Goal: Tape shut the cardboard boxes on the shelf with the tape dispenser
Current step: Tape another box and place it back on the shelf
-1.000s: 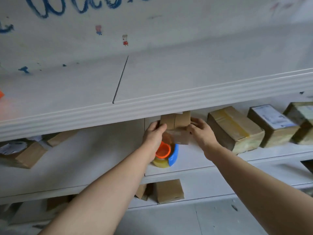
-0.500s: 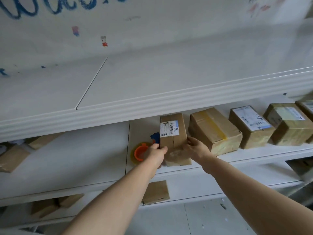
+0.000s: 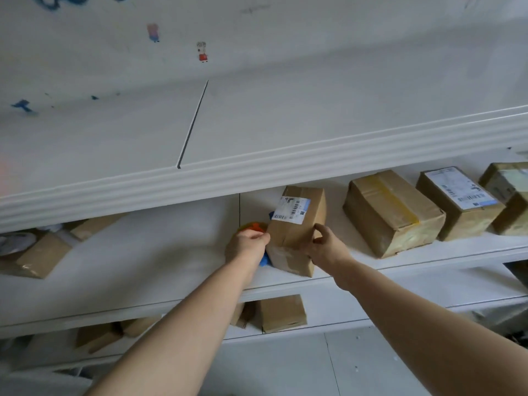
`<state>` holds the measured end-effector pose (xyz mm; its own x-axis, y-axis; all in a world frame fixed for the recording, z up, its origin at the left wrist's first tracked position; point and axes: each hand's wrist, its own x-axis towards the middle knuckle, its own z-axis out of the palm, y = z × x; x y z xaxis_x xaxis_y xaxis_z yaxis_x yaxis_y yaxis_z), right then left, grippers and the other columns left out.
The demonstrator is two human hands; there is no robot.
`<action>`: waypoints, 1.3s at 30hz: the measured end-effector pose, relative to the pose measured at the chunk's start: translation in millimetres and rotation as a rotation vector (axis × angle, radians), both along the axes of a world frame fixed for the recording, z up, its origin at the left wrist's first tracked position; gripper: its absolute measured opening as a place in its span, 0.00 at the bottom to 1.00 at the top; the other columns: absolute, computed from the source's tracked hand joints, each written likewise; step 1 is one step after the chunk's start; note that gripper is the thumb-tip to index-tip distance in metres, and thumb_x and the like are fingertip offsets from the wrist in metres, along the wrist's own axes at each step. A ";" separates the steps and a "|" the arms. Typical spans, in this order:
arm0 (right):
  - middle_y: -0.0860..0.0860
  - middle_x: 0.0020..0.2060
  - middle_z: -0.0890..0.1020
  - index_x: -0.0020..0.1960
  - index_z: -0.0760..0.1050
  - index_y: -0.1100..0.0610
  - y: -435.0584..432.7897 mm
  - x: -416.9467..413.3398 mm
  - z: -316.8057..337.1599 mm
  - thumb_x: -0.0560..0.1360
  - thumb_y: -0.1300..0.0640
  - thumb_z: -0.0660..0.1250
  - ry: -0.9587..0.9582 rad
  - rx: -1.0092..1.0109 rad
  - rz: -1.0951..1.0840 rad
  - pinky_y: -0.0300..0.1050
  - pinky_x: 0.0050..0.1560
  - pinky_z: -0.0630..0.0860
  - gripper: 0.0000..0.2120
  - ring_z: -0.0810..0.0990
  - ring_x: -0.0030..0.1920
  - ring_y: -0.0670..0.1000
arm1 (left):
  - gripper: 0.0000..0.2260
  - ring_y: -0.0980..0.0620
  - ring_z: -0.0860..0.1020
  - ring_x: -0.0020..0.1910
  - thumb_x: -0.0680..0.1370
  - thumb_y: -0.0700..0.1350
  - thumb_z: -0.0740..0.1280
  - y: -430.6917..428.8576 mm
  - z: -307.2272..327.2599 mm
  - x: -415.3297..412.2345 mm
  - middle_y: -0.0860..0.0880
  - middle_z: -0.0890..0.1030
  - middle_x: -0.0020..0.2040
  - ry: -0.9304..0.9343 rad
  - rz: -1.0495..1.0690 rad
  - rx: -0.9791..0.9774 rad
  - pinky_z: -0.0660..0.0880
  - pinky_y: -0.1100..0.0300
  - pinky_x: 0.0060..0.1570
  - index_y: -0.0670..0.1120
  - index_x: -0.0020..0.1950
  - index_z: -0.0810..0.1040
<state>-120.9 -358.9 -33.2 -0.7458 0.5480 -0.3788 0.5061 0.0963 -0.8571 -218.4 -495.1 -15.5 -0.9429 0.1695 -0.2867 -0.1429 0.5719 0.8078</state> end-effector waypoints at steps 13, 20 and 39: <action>0.53 0.47 0.84 0.50 0.75 0.51 -41.5 -47.1 -5.8 0.75 0.51 0.63 -0.010 -0.005 -0.062 0.52 0.49 0.82 0.06 0.84 0.45 0.53 | 0.18 0.46 0.79 0.51 0.75 0.44 0.70 -49.1 3.3 -37.2 0.49 0.78 0.55 -0.146 0.001 0.130 0.79 0.54 0.43 0.51 0.63 0.71; 0.53 0.62 0.76 0.67 0.71 0.53 7.8 -59.2 10.1 0.74 0.46 0.66 0.046 0.281 -0.254 0.47 0.55 0.74 0.23 0.76 0.59 0.56 | 0.18 0.45 0.76 0.55 0.77 0.38 0.65 -39.3 2.6 -40.2 0.48 0.75 0.57 -0.182 -0.075 0.123 0.78 0.49 0.51 0.53 0.65 0.71; 0.54 0.53 0.81 0.57 0.75 0.53 40.1 -6.8 -22.5 0.73 0.32 0.59 -0.011 -0.099 -0.228 0.54 0.59 0.73 0.27 0.78 0.55 0.56 | 0.29 0.51 0.72 0.56 0.72 0.38 0.73 -12.2 -11.3 -13.7 0.49 0.71 0.64 -0.051 0.063 0.192 0.68 0.59 0.54 0.48 0.70 0.66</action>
